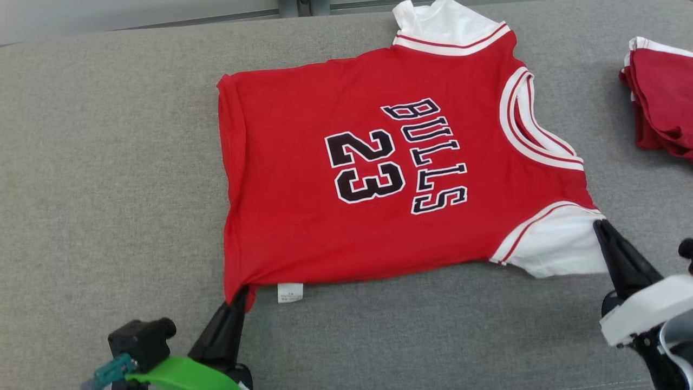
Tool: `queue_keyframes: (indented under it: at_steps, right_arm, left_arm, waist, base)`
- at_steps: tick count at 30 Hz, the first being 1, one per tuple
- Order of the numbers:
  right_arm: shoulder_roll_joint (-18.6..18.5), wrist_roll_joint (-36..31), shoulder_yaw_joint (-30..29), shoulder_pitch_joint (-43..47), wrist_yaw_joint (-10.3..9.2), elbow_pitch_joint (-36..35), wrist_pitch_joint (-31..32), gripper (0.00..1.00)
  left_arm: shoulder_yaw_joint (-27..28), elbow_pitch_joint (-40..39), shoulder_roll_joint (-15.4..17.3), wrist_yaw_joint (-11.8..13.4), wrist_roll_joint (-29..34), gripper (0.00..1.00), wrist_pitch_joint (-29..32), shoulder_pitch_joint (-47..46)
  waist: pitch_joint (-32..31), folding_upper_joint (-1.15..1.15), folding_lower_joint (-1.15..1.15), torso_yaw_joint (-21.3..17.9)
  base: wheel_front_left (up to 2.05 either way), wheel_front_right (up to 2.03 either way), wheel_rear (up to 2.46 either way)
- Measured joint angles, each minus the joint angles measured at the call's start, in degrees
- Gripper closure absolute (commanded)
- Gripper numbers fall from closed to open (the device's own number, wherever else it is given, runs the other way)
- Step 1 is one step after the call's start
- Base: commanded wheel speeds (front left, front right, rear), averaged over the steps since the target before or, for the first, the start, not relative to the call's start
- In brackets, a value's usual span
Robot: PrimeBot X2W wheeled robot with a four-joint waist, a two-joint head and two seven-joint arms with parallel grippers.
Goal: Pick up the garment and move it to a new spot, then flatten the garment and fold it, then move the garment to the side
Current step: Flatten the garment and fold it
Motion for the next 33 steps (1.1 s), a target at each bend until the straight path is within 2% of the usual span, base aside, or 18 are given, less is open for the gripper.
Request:
queue_keyframes:
  at_steps: [5, 7, 13, 17, 18, 19, 20, 22, 25, 29, 33]
  right_arm:
    - [-3.71, -1.51, 0.82, -8.45, -0.01, 0.05, 9.64, 1.0]
    - [-5.12, -1.91, 1.62, -11.57, 0.01, 0.59, 13.02, 1.0]
    - [-8.43, -1.88, 5.19, -20.96, -0.01, 4.94, 21.48, 1.0]
    - [-9.03, -2.14, 7.98, -27.36, 0.0, 8.59, 24.62, 1.0]
    - [-9.13, -2.44, 8.65, -28.77, -0.01, 9.42, 24.5, 0.64]
    - [-9.15, -2.76, 9.32, -30.55, 0.0, 10.1, 22.88, 0.0]
    - [-8.92, -3.44, 9.26, -32.53, 0.05, 11.17, 20.68, 0.0]
    - [-9.13, -5.57, 9.6, -34.95, 0.0, 13.16, 17.81, 0.0]
    - [-8.45, -5.37, 9.94, -34.06, -0.01, 13.92, 13.79, 0.0]
    - [-9.36, -4.92, 9.92, -27.87, 0.02, 10.8, 10.24, 0.0]
    - [-10.98, -5.1, 8.35, -20.87, 0.02, 8.96, 10.26, 0.0]
  left_arm:
    - [0.05, -0.96, 1.03, -0.01, 0.13, 1.0, 5.24, -7.67]
    - [-0.88, -0.69, 1.62, -0.96, 0.18, 1.0, 7.95, -10.89]
    - [-1.89, 5.37, 1.45, -2.6, -0.91, 1.0, 14.43, -20.8]
    - [-2.3, 10.22, 0.15, -3.27, -1.2, 1.0, 16.37, -25.75]
    - [-2.14, 11.35, -0.01, -3.22, -1.02, 0.91, 16.31, -26.82]
    - [-2.14, 12.65, -0.05, -3.21, -0.55, 0.6, 16.07, -28.13]
    - [-2.02, 13.72, -0.43, -3.25, -0.41, 0.0, 15.78, -29.22]
    - [-1.92, 15.15, -1.4, -3.52, -0.35, 0.0, 14.71, -30.16]
    - [-1.26, 14.83, -2.02, -4.05, -0.52, 0.0, 11.98, -29.92]
    - [1.52, 11.37, -1.71, -3.26, -2.08, 0.0, 7.84, -24.23]
    - [1.86, 8.56, -0.69, -1.97, -3.98, 0.0, 7.58, -16.47]
  waist:
    - [0.58, 0.0, 0.0, 0.81]
    - [1.02, 0.0, 0.0, 1.18]
    - [3.36, 0.0, 0.0, 2.44]
    - [5.32, 0.0, 0.0, 2.95]
    - [5.73, 0.0, 0.0, 3.03]
    - [6.2, 0.0, 0.0, 3.12]
    - [6.63, 0.0, 0.0, 3.21]
    - [7.25, 0.0, 0.0, 3.34]
    - [7.35, 0.0, 0.0, 3.61]
    - [6.64, 0.0, 0.0, 3.29]
    - [6.18, 0.0, 0.0, 2.25]
  base:
    - [0.0, 0.0, 0.0]
    - [0.0, 0.0, 0.0]
    - [0.0, 0.0, 0.0]
    - [0.0, 0.0, 0.0]
    - [0.0, 0.0, 0.0]
    - [0.0, 0.0, 0.0]
    - [0.0, 0.0, 0.0]
    - [0.0, 0.0, 0.0]
    - [0.0, 0.0, 0.0]
    - [0.0, 0.0, 0.0]
    - [0.0, 0.0, 0.0]
